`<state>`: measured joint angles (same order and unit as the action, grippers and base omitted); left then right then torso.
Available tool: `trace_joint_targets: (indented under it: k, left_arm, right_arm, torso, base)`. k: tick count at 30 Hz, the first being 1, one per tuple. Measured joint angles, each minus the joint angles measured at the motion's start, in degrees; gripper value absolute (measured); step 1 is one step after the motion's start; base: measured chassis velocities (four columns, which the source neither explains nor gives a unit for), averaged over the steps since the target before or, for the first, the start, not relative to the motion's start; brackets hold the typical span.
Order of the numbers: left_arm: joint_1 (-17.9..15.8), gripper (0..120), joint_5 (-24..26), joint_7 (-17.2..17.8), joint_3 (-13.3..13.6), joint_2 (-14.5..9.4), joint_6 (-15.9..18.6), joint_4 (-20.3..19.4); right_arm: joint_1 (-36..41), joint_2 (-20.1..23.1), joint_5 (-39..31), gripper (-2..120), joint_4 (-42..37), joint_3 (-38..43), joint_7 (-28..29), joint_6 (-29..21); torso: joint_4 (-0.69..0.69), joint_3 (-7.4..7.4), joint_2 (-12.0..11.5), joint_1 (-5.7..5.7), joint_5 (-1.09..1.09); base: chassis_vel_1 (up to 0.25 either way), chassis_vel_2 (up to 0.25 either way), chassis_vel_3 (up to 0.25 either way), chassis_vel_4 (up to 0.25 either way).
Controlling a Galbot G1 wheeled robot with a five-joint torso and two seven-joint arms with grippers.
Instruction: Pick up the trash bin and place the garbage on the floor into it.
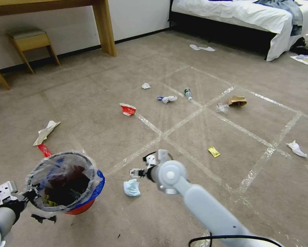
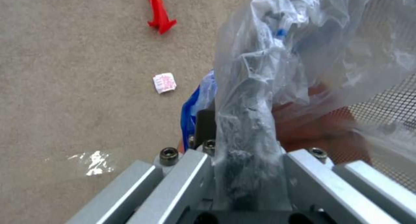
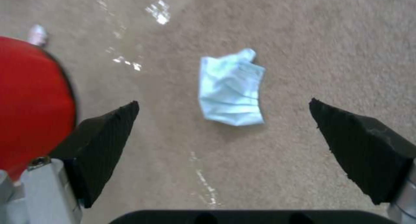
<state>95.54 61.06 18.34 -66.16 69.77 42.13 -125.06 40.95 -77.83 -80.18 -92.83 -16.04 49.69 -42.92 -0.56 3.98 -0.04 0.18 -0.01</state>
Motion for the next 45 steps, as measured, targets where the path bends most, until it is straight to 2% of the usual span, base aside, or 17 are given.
trace_joint_targets:
  k: [3, 9, 26, 45]
  left_arm:
    - [0.87, 0, 0.01, -0.05, -1.11, 1.45, 0.00, -1.16]
    - [1.65, 0, -0.03, -0.05, -2.25, 2.53, 0.01, -2.12]
    - [4.61, 0, 1.40, -0.12, -5.72, 3.64, 0.01, -4.58]
    - [3.29, 0, 1.35, -0.14, -4.37, 3.22, 0.02, -3.61]
  right_arm:
    - [-0.55, -2.51, 3.84, 100, 7.71, -2.27, -1.71, 0.19]
    - [-0.42, -4.37, 6.24, 100, 12.02, -2.81, -2.54, 0.42]
    - [0.51, -6.25, 5.67, 100, 13.13, -5.45, -1.97, 0.70]
    - [0.18, -4.39, 8.32, 100, 13.79, -3.88, -4.07, 0.77]
  torso:
    - [0.00, -0.01, 0.00, 0.00, 0.00]
    - [0.00, 0.00, 0.00, -0.01, 0.00]
    - [0.01, -0.01, 0.00, -0.01, 0.01]
    - [0.00, -0.01, 0.00, -0.01, 0.01]
  base:
    - [0.000, 0.000, 0.000, 0.000]
    - [0.000, 0.000, 0.000, 0.000]
    - [0.000, 0.000, 0.000, 0.000]
    - [0.000, 0.000, 0.000, 0.000]
